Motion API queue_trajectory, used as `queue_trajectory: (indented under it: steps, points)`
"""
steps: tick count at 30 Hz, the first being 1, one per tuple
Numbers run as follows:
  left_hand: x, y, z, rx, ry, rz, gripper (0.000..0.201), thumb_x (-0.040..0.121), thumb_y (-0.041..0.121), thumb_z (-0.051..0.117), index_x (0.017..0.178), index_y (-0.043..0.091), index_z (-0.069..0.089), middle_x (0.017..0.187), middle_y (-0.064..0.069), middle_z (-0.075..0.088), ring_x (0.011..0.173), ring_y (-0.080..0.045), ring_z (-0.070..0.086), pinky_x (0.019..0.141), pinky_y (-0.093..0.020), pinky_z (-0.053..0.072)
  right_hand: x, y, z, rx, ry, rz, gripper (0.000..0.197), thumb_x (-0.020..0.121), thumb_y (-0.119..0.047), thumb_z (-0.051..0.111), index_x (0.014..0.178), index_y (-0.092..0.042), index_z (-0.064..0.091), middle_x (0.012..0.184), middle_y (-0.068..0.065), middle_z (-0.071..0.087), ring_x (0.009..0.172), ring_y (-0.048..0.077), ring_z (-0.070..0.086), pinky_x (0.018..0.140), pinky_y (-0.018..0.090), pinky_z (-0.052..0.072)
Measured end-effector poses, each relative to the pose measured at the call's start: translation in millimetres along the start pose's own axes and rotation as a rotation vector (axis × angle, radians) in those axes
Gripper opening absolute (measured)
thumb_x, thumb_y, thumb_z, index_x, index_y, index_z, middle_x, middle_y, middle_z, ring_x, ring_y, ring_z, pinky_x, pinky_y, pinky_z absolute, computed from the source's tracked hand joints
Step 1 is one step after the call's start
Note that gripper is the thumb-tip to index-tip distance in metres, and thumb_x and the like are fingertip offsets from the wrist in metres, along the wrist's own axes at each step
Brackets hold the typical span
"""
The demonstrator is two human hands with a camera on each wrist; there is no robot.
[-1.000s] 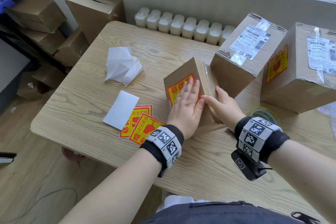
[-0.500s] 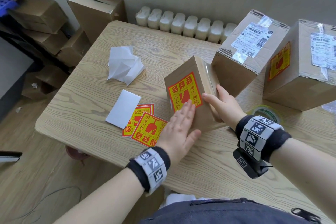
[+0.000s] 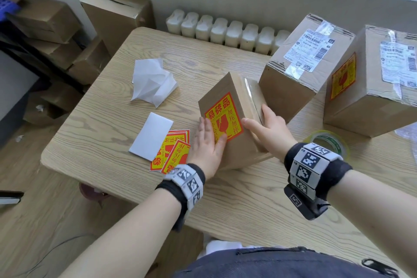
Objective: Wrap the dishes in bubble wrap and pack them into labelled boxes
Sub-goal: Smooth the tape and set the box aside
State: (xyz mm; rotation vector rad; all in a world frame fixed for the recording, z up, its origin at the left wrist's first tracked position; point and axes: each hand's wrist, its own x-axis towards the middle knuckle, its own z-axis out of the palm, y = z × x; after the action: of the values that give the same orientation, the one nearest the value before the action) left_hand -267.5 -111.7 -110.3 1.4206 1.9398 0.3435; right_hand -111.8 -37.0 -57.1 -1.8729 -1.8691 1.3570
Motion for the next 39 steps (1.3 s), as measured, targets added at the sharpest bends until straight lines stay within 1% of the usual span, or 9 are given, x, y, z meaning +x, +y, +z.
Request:
queue_trajectory:
  steps: [3,8,14,19,24,27,33,35,39]
  points:
    - [-39.0,-5.9,13.8,0.108,-0.053,0.073,0.075,0.095,0.054,0.016,0.147,0.014,-0.022,0.151,0.000,-0.033,0.140,-0.007,-0.023,0.111,-0.021,-0.012,0.5,2.4,-2.0,-0.005,-0.003,0.003,0.113,0.053,-0.082,0.038,0.150,-0.028,0.013,0.149,0.009,0.029,0.135,0.027,0.032,0.107,0.042,0.031]
    - [-61.3,-17.1,22.6,0.167,-0.064,0.129,0.102,0.065,0.079,-0.022,0.145,0.015,-0.026,0.145,0.003,-0.041,0.140,-0.007,-0.026,0.108,-0.019,-0.018,1.3,1.2,2.0,-0.024,0.006,-0.008,0.110,0.055,-0.081,0.039,0.149,-0.031,0.014,0.145,0.008,0.033,0.130,0.026,0.037,0.103,0.041,0.037]
    - [-22.5,19.8,-1.6,0.061,0.048,0.154,0.082,0.092,0.065,0.012,0.150,0.012,-0.010,0.157,-0.003,-0.021,0.144,-0.009,-0.015,0.112,-0.021,-0.010,3.1,-0.8,4.2,-0.052,0.004,-0.016,0.105,0.054,-0.087,0.041,0.144,-0.035,0.022,0.133,0.009,0.043,0.116,0.028,0.048,0.094,0.048,0.047]
    - [16.7,57.0,-31.5,-0.158,0.133,0.241,0.062,0.101,0.039,0.023,0.151,0.010,0.001,0.160,-0.003,-0.010,0.147,-0.012,-0.005,0.117,-0.025,-0.002,-1.2,-1.3,2.1,-0.093,-0.027,0.000,0.097,0.069,-0.077,0.041,0.149,-0.032,0.010,0.142,0.014,0.030,0.129,0.032,0.037,0.106,0.046,0.036]
    - [-9.8,47.0,-6.2,-0.054,0.083,0.429,0.086,0.086,0.069,-0.002,0.150,0.012,-0.004,0.158,-0.001,-0.015,0.144,-0.006,-0.016,0.117,-0.022,-0.008,2.2,6.5,-0.8,-0.045,-0.027,0.026,0.095,0.074,-0.075,0.042,0.150,-0.029,0.010,0.148,0.017,0.026,0.135,0.033,0.030,0.109,0.041,0.027]
    - [-40.2,28.1,14.0,0.080,0.024,0.458,0.083,0.083,0.071,-0.007,0.146,0.018,-0.017,0.154,0.001,-0.027,0.142,-0.005,-0.024,0.116,-0.022,-0.012,2.0,8.5,-2.3,0.001,-0.008,0.023,0.102,0.065,-0.078,0.038,0.150,-0.027,0.015,0.150,0.015,0.028,0.136,0.030,0.031,0.110,0.040,0.025]
    - [-63.3,-12.9,20.3,0.226,-0.051,0.354,0.081,0.078,0.073,-0.008,0.140,0.024,-0.026,0.149,0.008,-0.035,0.135,0.003,-0.033,0.109,-0.014,-0.020,4.8,0.2,2.4,-0.101,0.051,-0.027,0.094,0.061,-0.083,0.039,0.138,-0.031,0.034,0.131,0.011,0.047,0.118,0.029,0.048,0.100,0.043,0.040]
    - [-56.9,-24.4,17.2,0.222,-0.082,0.218,0.081,0.084,0.068,0.000,0.148,0.020,-0.014,0.154,0.005,-0.025,0.139,0.000,-0.024,0.113,-0.017,-0.014,4.6,-10.6,7.6,-0.196,0.086,-0.051,0.083,0.061,-0.082,0.043,0.126,-0.030,0.040,0.118,0.009,0.049,0.109,0.030,0.051,0.094,0.044,0.044]
    - [-45.5,-48.8,8.1,0.144,-0.011,-0.009,0.064,0.100,0.045,0.027,0.152,0.013,0.008,0.160,-0.003,-0.002,0.147,-0.013,-0.002,0.118,-0.025,0.002,5.0,-34.7,17.5,-0.396,0.178,-0.031,0.083,0.069,-0.077,0.048,0.133,-0.026,0.032,0.122,0.012,0.042,0.113,0.034,0.046,0.092,0.043,0.042]
